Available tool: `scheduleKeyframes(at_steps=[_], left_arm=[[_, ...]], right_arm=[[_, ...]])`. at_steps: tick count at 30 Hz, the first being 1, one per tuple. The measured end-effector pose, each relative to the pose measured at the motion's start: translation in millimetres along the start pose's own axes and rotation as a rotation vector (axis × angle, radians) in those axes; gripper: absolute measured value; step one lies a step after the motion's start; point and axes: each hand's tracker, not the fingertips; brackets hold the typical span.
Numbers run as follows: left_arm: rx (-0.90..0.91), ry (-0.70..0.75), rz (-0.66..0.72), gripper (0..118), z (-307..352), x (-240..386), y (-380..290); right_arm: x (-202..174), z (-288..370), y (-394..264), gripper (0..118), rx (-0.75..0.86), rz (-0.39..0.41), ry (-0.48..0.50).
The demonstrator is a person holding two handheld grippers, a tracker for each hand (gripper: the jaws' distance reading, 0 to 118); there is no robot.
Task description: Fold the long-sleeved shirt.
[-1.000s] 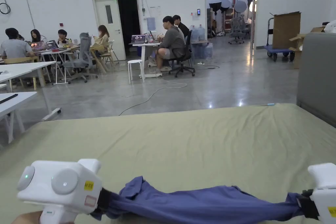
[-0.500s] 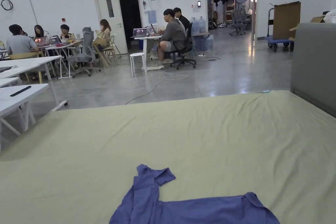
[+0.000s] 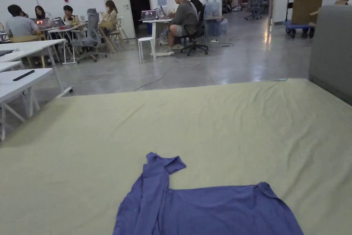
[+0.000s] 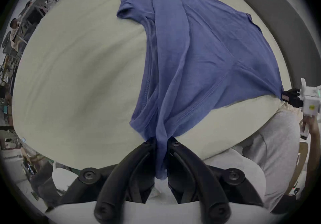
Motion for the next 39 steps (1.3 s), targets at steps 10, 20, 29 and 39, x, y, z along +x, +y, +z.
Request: scheduleKeyframes(at_steps=[10, 20, 29, 39], left_arm=[[0.263, -0.188, 0.240, 114, 82.0, -23.4, -8.3], [0.213, -0.011, 0.119, 0, 81.1, 10.3, -36.4], [0.231, -0.038, 0.171, 0, 80.0, -2.4, -8.0], [0.393, -0.053, 0.297, 114, 43.5, -43.3, 169.7]], right_arm=[[38.1, 64.6, 12.1, 109, 0.130, -0.193, 0.022], [12.2, 124.4, 9.8, 0, 0.297, -0.266, 0.069], [-1.0, 95.4, 13.2, 0, 0.245, -0.250, 0.100], [2.5, 80.4, 10.6, 0, 0.209, -0.325, 0.103]])
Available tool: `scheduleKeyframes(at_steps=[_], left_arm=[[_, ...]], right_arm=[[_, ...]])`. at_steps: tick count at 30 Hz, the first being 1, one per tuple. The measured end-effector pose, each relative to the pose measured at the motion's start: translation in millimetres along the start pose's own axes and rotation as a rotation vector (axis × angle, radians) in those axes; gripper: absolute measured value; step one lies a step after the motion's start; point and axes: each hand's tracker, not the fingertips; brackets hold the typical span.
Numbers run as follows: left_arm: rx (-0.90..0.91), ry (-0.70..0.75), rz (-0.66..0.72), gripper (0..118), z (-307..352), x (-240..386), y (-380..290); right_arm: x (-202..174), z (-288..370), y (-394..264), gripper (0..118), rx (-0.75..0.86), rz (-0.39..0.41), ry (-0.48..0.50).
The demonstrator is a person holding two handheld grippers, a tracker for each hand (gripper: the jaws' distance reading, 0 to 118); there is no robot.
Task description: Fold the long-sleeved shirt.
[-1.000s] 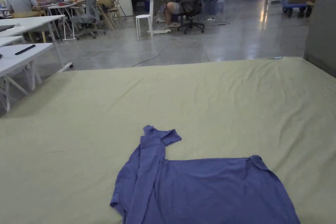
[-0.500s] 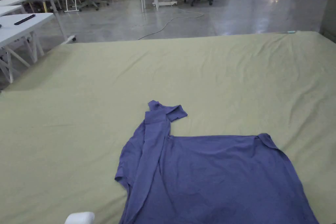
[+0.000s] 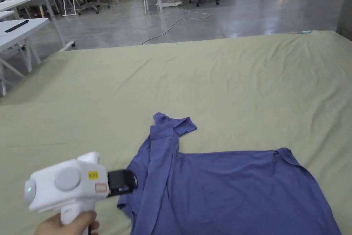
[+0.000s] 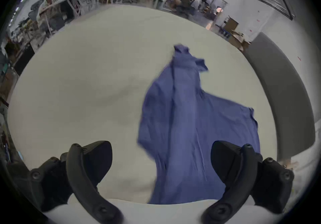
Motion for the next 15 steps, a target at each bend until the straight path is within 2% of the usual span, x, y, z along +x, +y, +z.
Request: scheduleKeyframes(at_steps=[3, 6, 8, 9, 10, 11, 12, 13, 14, 15], left_arm=[[-0.022, 0.056, -0.013, 114, -47.5, 1.0, 68.8], [-0.072, 0.101, -0.064, 113, -101.4, 6.2, 93.7], [-0.108, 0.094, -0.065, 106, -134.5, 9.5, 99.6], [-0.138, 0.082, -0.090, 97, -147.6, 12.4, 97.7], [-0.204, 0.062, -0.133, 75, -159.7, 13.8, 91.1], [-0.199, 0.208, -0.258, 75, -167.3, 21.0, 87.0], [-0.103, 0.188, -0.287, 73, -155.3, 28.6, 87.9], [-0.128, 0.213, -0.275, 56, -150.9, 35.1, 90.2], [-0.143, 0.217, -0.244, 33, -142.1, 41.7, 86.6], [-0.117, 0.249, -0.261, 0, -132.3, 45.7, 86.9]], right_arm=[[6.5, -5.8, 1.3, 0, -0.015, -0.031, -0.006], [12.0, -13.8, 6.0, 0, -0.038, -0.043, -0.023], [14.6, -18.4, 10.5, 0, -0.053, -0.048, -0.035], [14.6, -20.5, 12.6, 0, -0.057, -0.048, -0.037], [15.1, -22.8, 14.8, 0, -0.060, -0.048, -0.040], [15.4, -25.7, 16.9, 0, -0.066, -0.046, -0.046], [15.2, -28.3, 18.8, 0, -0.078, -0.041, -0.055], [14.3, -30.9, 20.1, 0, -0.089, -0.032, -0.071], [13.6, -33.2, 21.5, 0, -0.090, -0.024, -0.080], [13.5, -35.1, 23.0, 0, -0.090, -0.022, -0.081]])
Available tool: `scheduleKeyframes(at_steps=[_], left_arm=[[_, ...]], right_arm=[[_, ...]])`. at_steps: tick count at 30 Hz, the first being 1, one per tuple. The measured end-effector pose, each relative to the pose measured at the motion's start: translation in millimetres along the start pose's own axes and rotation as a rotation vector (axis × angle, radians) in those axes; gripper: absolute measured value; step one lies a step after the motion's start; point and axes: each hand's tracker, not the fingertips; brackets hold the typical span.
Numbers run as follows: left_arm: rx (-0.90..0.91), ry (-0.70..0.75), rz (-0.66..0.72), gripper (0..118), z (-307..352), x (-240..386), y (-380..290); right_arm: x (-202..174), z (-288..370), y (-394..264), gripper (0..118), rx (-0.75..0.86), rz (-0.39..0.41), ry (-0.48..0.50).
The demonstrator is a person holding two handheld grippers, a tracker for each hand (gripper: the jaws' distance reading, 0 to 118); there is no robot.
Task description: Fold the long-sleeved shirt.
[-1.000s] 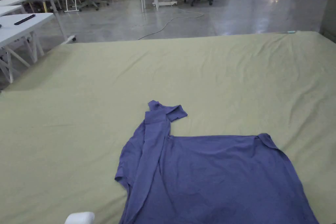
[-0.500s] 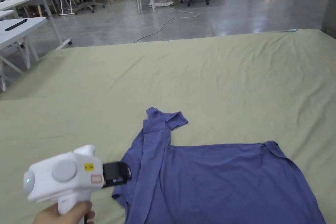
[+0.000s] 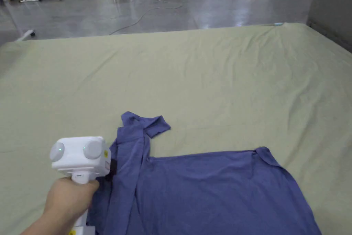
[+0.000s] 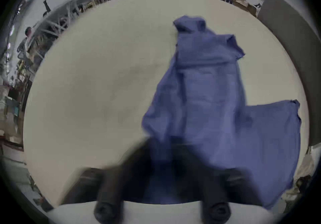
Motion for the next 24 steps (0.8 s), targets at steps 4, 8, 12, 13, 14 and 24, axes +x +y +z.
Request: scheduleKeyframes(at_steps=[4, 8, 12, 13, 14, 24], left_arm=[[0.042, -0.147, -0.034, 0, 35.0, 6.5, -1.7], [0.070, -0.213, 0.028, 0, 67.0, -3.1, 1.3], [0.080, -0.226, 0.052, 0, 87.4, -17.1, 2.5], [0.084, -0.226, 0.056, 0, 92.0, -20.5, 1.5], [0.086, -0.228, 0.062, 0, 96.9, -24.2, 0.3], [0.200, -0.331, 0.132, 0, 207.4, -52.9, 20.3]], right_arm=[[8.6, -8.6, 12.4, 93, 0.017, -0.090, 0.032], [18.0, -31.5, 9.8, 115, 0.010, -0.131, 0.070], [2.5, -66.8, -0.5, 70, -0.157, -0.064, 0.076], [-1.7, -73.7, -6.0, 61, -0.172, -0.038, 0.070], [-18.9, -75.5, -2.3, 60, -0.177, 0.016, -0.023], [-0.2, 67.0, 76.8, 0, 0.210, 0.004, 0.104]])
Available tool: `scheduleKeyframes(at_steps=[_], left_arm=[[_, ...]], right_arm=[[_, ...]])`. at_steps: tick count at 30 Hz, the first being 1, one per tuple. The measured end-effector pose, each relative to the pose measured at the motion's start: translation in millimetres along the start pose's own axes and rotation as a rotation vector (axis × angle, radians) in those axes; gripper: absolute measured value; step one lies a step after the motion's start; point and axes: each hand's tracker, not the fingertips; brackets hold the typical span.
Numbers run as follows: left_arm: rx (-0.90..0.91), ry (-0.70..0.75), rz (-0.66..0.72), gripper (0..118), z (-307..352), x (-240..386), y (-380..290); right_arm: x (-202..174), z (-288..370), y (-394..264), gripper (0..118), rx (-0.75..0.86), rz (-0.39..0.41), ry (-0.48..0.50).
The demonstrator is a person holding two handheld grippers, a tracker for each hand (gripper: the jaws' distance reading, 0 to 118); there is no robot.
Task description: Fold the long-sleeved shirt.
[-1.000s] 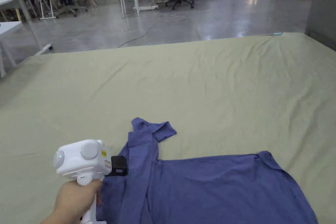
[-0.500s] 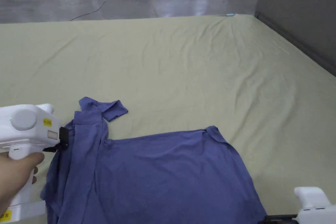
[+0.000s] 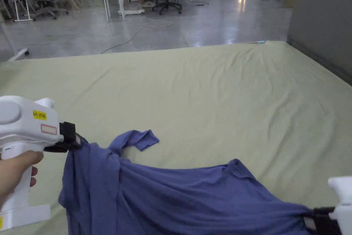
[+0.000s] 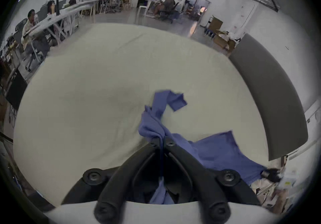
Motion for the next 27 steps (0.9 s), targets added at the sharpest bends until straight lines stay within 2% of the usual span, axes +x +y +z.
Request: scheduleKeyframes(at_steps=[2, 5, 10, 13, 16, 21, 27], left_arm=[[0.071, 0.008, -0.030, 0, 33.2, 10.2, 25.2], [0.138, 0.013, -0.034, 0, 73.3, 19.1, 66.4], [0.253, -0.011, 0.019, 0, 129.1, 30.6, 142.2], [0.338, -0.039, 0.034, 0, 153.9, 41.1, 185.2], [0.342, -0.046, 0.045, 0, 158.8, 50.9, 223.9], [0.361, 0.022, 0.004, 0, 144.4, 72.5, 259.2], [0.364, 0.043, -0.013, 0, 102.0, 76.7, 273.0]], right_arm=[[1.6, 35.9, 51.1, 0, 0.112, 0.061, -0.077], [12.0, 75.2, 127.2, 0, 0.222, 0.092, -0.149], [31.8, 114.0, 249.5, 0, 0.321, 0.059, -0.230], [31.5, 130.4, 317.2, 0, 0.351, 0.056, -0.261], [29.0, 137.7, 369.0, 0, 0.385, 0.029, -0.271], [24.4, 127.6, 420.0, 0, 0.389, 0.010, -0.274], [29.7, 85.8, 441.6, 0, 0.360, -0.015, -0.271]])
